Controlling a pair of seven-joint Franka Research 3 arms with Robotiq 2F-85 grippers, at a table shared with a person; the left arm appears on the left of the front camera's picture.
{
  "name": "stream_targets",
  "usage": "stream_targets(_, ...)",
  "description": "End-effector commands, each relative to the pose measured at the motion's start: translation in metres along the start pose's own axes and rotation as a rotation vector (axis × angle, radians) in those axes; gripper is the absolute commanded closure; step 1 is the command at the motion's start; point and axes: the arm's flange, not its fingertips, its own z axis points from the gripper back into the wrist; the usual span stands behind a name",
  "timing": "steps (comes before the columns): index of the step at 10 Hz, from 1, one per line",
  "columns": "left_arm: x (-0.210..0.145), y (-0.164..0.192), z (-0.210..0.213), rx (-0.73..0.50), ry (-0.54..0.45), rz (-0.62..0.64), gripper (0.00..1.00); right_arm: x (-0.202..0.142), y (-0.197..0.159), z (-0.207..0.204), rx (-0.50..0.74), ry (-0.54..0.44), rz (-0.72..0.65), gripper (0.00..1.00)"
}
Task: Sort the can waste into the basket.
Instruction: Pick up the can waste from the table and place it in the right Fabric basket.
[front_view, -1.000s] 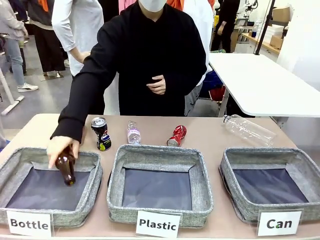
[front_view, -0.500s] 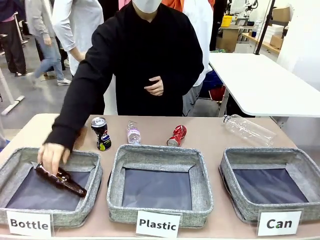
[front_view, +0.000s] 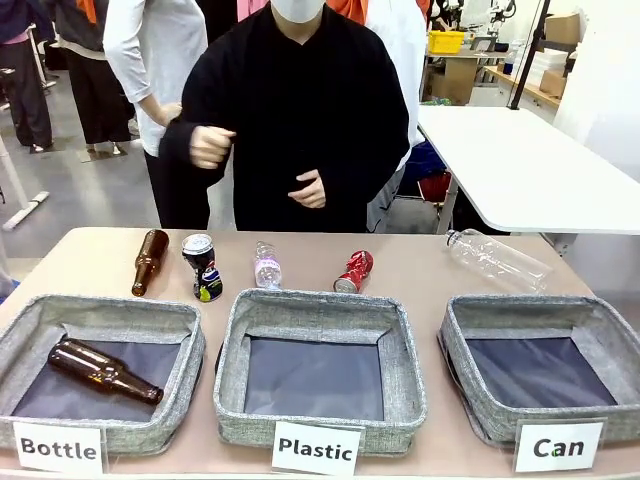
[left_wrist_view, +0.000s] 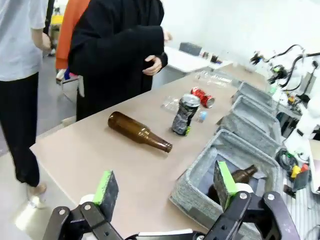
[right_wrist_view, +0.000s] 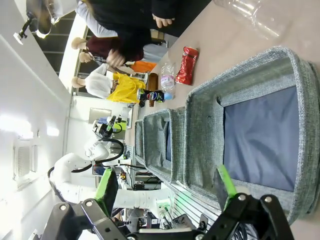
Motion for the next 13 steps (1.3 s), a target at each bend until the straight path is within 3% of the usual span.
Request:
stream_targets(1,0.015,-0.034,-0.045,0.115,0.101,-0.030,0.00,0.002,0.001,0.001,0.020,-0.012,0.028,0.00)
stream_targets(6,0.041,-0.074,-0.189,0.033,0.328,-0.264,0.00,0.002,0.001,0.001,0.020,-0.012,0.028,0.00)
stream_targets(10,0.038,-0.080,-0.277,-0.092,0.407,-0.393,0.00,0.002,0.001,0.001,0.020,-0.012,0.028,0.00)
stream_targets(13,0.030,-0.065,-0.317,-0.131,0.499,-0.384,0.00,0.002,0.001,0.001,0.020,-0.012,0.028,0.00)
